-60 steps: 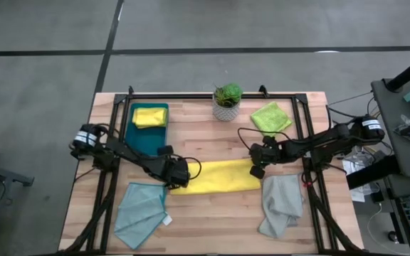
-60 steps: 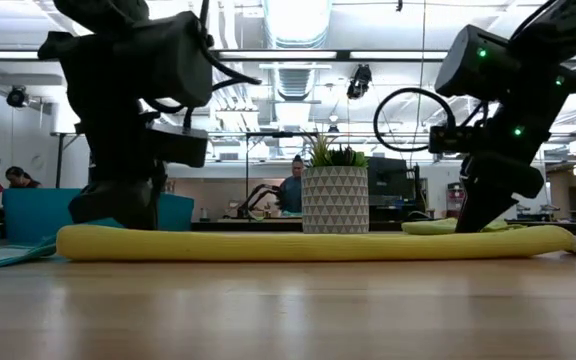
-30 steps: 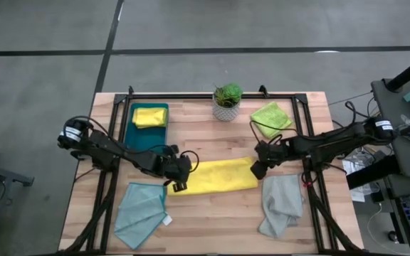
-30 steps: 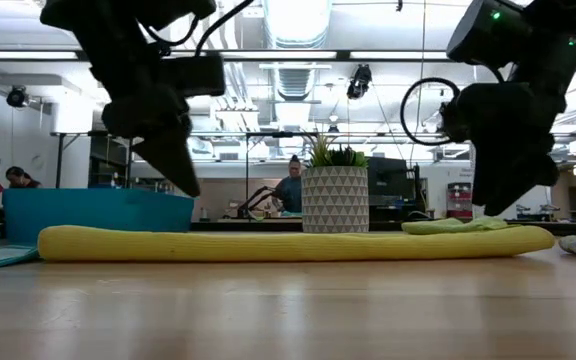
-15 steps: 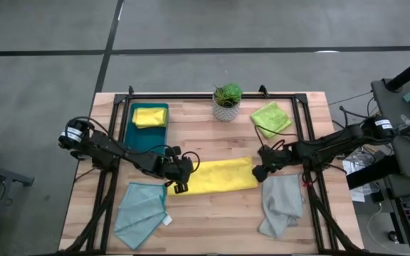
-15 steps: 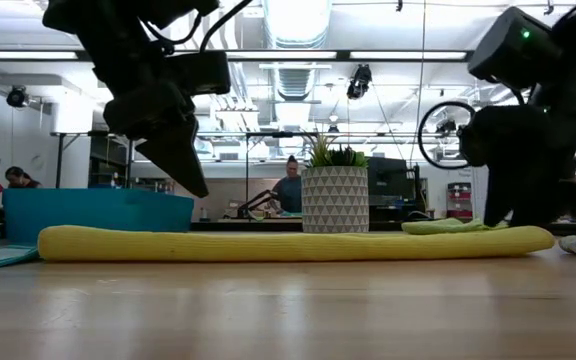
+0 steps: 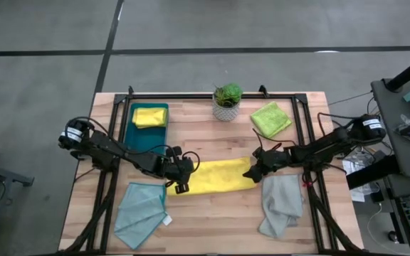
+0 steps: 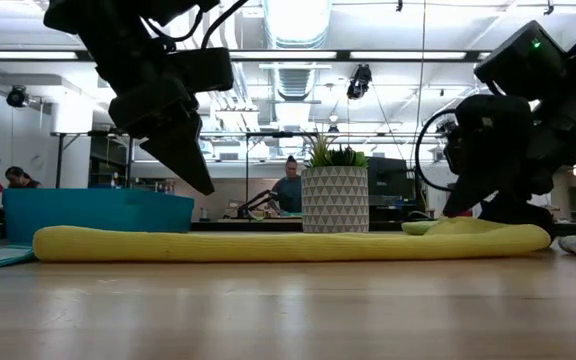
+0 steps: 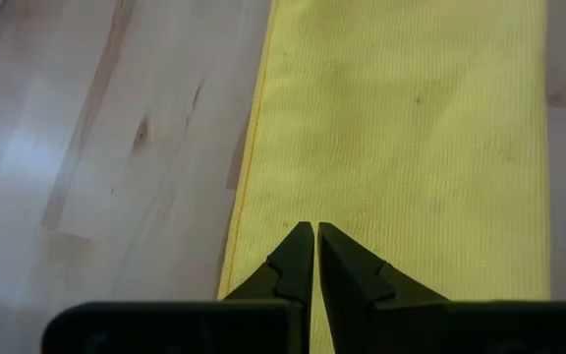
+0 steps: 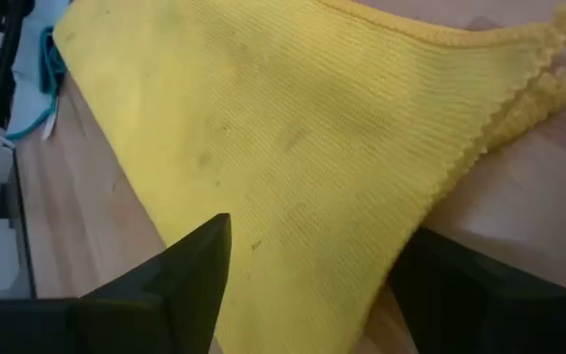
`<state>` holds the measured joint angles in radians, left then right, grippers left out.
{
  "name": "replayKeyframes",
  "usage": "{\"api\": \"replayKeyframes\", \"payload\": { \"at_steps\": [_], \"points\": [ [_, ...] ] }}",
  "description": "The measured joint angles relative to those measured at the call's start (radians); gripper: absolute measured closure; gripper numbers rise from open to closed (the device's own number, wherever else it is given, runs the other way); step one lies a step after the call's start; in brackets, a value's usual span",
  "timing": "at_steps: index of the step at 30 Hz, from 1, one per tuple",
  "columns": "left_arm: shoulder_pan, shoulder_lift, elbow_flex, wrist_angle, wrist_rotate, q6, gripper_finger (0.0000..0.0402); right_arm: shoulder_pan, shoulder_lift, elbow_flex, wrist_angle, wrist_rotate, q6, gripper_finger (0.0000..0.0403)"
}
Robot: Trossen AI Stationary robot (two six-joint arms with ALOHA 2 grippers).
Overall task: Fold microfiber towels
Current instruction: Fold the yellow towel
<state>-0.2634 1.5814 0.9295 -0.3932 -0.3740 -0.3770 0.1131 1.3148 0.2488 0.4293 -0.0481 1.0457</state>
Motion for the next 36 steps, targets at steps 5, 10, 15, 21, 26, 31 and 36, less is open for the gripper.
{"api": "replayKeyframes", "payload": {
  "at_steps": [5, 10, 15, 21, 26, 31, 36],
  "points": [
    [0.000, 0.000, 0.000, 0.001, 0.000, 0.001, 0.0396, 0.000, 0.028, 0.027, -0.012, 0.019, -0.009, 0.0233],
    [0.000, 0.000, 0.000, 0.002, -0.001, 0.019, 0.0396, 0.000, -0.005, 0.043, -0.067, 0.015, -0.009, 0.0333],
    [0.000, 0.000, 0.000, 0.002, -0.001, 0.022, 0.0396, -0.010, -0.061, 0.065, -0.190, 0.018, -0.034, 0.0388],
    [0.000, 0.000, 0.000, 0.002, -0.001, 0.027, 0.0396, -0.056, -0.140, 0.152, -0.492, 0.022, -0.098, 0.0393],
    [0.000, 0.000, 0.000, -0.008, -0.001, 0.028, 0.0396, -0.117, -0.190, 0.291, -0.827, 0.027, -0.215, 0.0394],
    [0.000, -0.001, 0.000, -0.008, 0.005, 0.056, 0.0396, -0.186, -0.198, 0.462, -1.156, 0.097, -0.330, 0.0394],
    [0.000, -0.002, 0.000, -0.008, 0.105, 0.104, 0.0396, -0.252, -0.198, 0.616, -1.366, 0.147, -0.412, 0.0394]
  ]
}}
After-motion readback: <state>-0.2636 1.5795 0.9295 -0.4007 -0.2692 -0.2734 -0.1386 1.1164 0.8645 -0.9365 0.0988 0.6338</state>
